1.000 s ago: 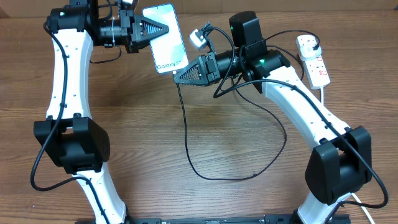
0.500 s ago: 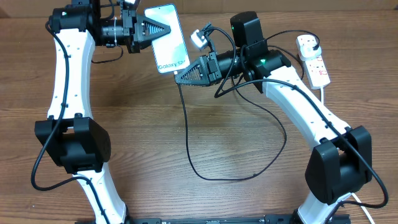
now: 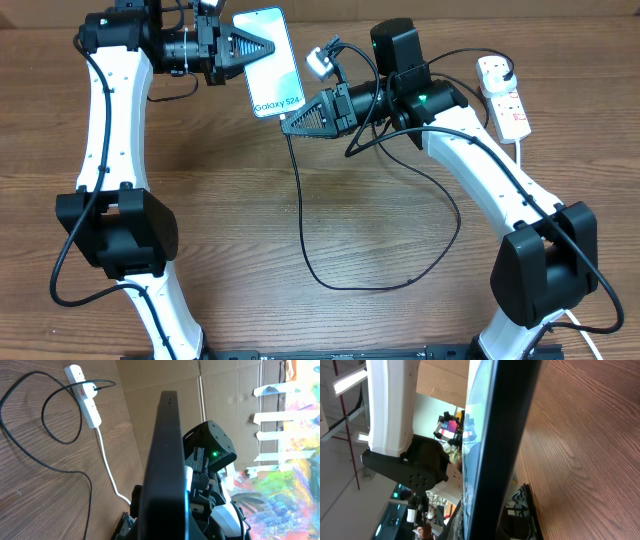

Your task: Plug charger to phone and switch on socket

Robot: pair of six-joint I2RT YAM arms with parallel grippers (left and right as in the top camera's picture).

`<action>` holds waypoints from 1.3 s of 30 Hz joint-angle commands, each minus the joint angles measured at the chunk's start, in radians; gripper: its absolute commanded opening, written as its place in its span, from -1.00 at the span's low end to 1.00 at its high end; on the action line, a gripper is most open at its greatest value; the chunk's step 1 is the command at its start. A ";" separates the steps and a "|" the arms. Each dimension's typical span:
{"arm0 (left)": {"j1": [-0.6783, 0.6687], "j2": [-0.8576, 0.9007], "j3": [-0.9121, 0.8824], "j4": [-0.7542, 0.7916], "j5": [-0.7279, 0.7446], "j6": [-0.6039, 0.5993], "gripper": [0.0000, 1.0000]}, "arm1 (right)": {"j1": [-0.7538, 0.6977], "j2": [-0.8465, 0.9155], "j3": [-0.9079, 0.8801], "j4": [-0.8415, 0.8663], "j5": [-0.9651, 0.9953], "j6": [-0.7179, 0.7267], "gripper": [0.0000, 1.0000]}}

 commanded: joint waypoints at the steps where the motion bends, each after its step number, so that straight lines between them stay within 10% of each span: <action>1: -0.026 -0.006 0.014 0.004 -0.009 0.006 -0.92 | -0.004 0.001 0.000 0.014 -0.014 0.001 -0.93; 39: -0.024 -0.006 0.014 0.034 -0.067 0.021 -0.91 | -0.004 0.001 0.000 0.014 -0.021 0.010 -0.93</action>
